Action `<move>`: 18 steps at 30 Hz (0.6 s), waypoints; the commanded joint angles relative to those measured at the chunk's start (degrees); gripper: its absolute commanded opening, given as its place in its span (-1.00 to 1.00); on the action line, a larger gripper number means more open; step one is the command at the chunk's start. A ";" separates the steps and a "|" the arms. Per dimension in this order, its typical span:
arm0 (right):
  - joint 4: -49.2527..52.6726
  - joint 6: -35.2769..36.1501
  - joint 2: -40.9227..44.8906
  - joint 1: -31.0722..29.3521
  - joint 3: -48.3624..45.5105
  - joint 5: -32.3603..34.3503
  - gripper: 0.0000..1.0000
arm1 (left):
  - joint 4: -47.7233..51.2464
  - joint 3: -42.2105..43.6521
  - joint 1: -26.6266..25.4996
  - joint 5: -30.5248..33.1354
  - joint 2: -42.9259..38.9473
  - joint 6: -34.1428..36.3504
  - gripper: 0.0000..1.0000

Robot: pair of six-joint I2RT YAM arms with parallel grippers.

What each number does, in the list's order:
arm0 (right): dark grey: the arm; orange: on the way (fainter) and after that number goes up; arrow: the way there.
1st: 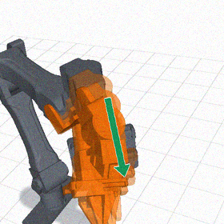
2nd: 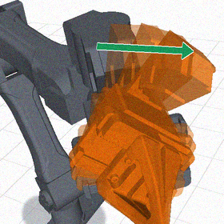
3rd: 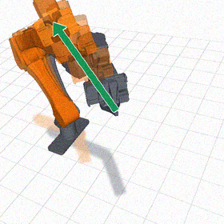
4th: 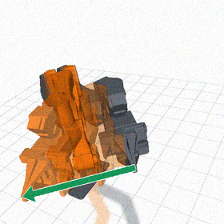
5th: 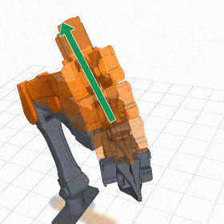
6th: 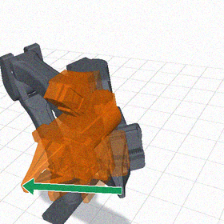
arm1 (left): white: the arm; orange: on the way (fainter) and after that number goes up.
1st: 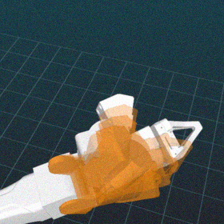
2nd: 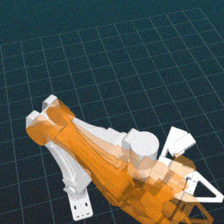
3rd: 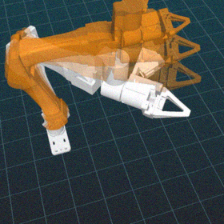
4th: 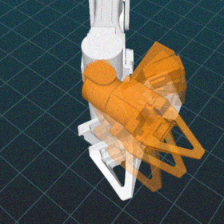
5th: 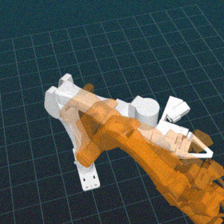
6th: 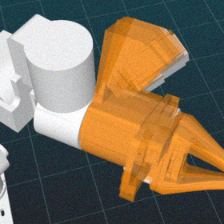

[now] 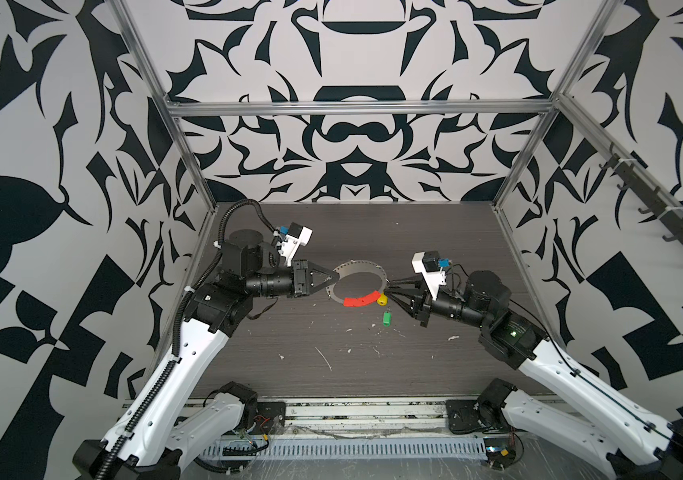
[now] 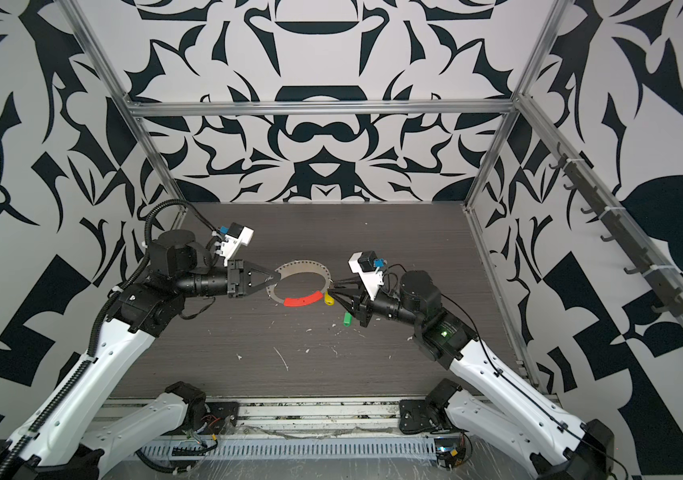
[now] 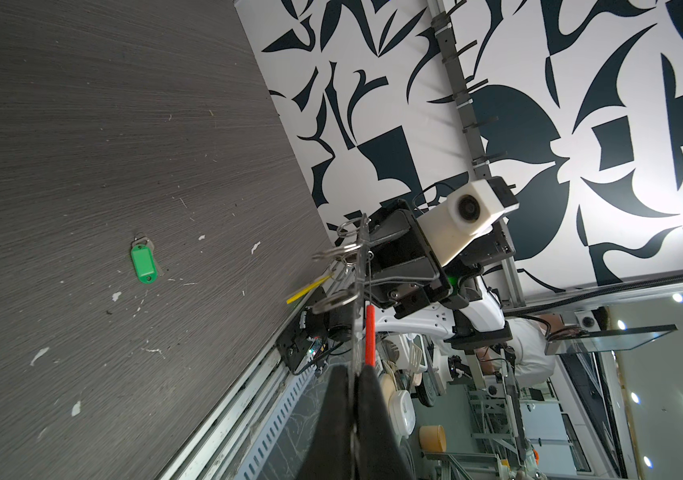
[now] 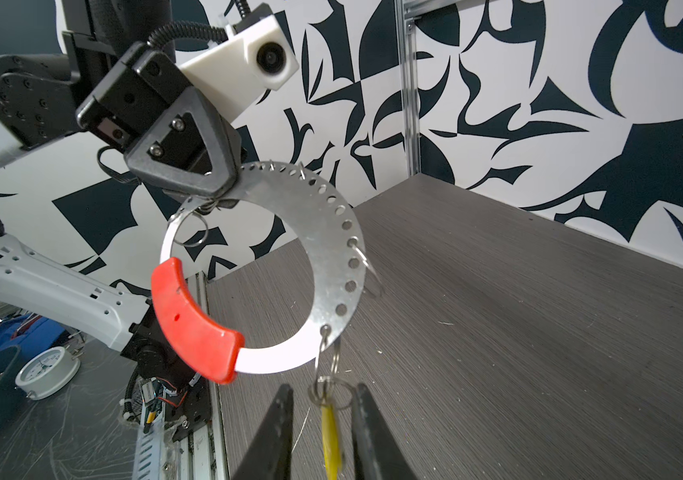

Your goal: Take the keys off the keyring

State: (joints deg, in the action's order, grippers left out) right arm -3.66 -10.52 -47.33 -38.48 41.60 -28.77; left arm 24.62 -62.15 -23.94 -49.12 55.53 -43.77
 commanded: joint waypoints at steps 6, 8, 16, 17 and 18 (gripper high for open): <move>-1.56 1.64 1.01 -0.73 2.11 4.46 -0.37 | -1.89 -0.35 0.28 -1.30 -1.06 -0.33 -1.00; -1.58 1.66 0.93 -0.70 2.08 5.12 -0.37 | -2.18 -0.25 0.29 -1.32 -1.04 -0.51 -1.00; -2.93 1.74 1.32 -0.94 2.42 5.26 -0.38 | -2.69 0.10 0.28 -1.50 -0.88 -0.92 -1.00; -3.06 1.74 1.18 -0.90 2.51 4.75 -0.38 | -2.80 0.12 0.30 -1.43 -0.86 -0.97 -1.00; -3.31 1.57 1.06 -0.98 2.58 4.30 -0.38 | -2.86 0.24 0.22 -1.45 -0.86 -0.97 -1.00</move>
State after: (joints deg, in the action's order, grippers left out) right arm -3.88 -9.67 -47.16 -39.11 41.63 -23.97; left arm 23.35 -62.15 -23.94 -49.32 55.46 -44.56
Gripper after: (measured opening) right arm 0.312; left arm 0.058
